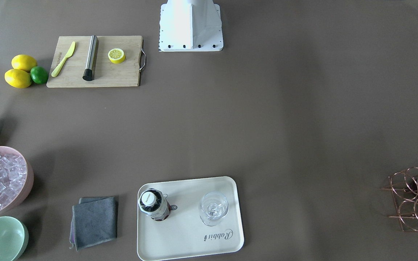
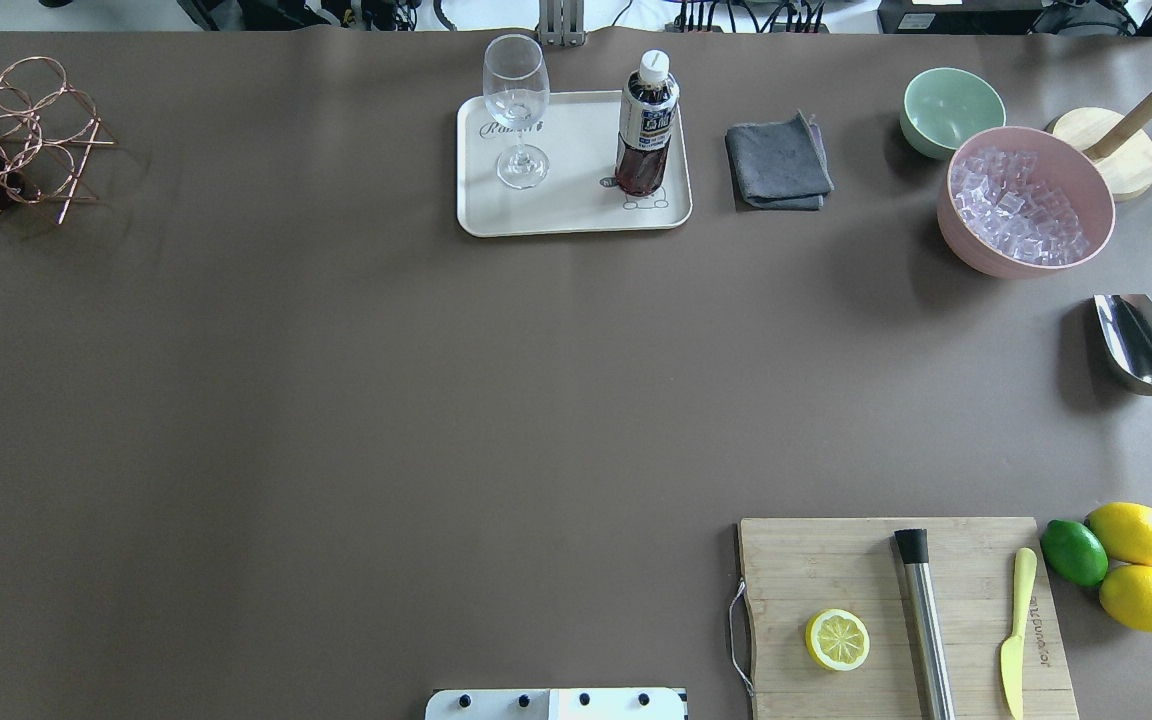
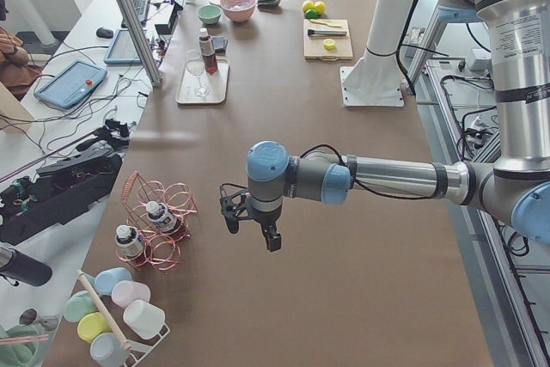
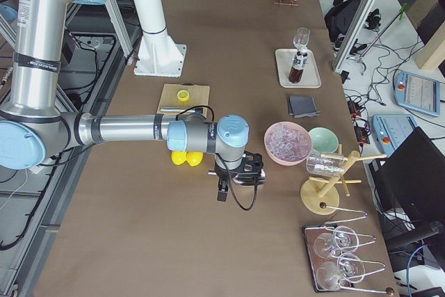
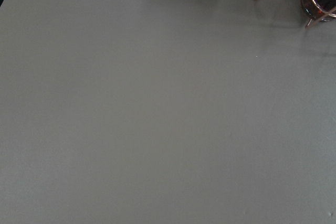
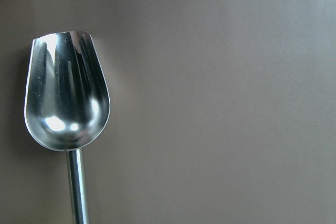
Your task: Take tea from basket to plate
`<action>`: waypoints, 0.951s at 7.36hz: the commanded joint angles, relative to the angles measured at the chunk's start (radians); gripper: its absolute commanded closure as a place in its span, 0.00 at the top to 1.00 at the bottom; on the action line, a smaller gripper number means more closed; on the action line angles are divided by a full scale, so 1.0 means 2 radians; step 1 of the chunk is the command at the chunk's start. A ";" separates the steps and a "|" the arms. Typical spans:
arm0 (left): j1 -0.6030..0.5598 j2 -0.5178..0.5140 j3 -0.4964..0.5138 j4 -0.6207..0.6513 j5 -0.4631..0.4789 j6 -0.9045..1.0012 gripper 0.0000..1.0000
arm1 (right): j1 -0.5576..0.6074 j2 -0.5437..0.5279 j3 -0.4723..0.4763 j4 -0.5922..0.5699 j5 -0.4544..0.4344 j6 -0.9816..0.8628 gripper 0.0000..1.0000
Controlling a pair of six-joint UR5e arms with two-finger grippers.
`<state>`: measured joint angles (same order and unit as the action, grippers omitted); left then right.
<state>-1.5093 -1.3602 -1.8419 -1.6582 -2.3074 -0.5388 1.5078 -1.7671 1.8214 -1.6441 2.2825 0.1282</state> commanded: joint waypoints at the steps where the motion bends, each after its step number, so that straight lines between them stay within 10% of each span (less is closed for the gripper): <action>1: 0.027 -0.002 -0.005 -0.048 -0.019 -0.004 0.97 | 0.020 -0.002 0.002 0.003 0.003 -0.003 1.00; 7: 0.031 -0.008 -0.016 -0.048 -0.052 -0.001 0.97 | 0.022 -0.002 0.000 0.004 0.000 -0.004 1.00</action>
<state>-1.4478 -1.3632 -1.8742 -1.7531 -2.3919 -0.5439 1.5508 -1.7703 1.8209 -1.6367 2.2846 0.1197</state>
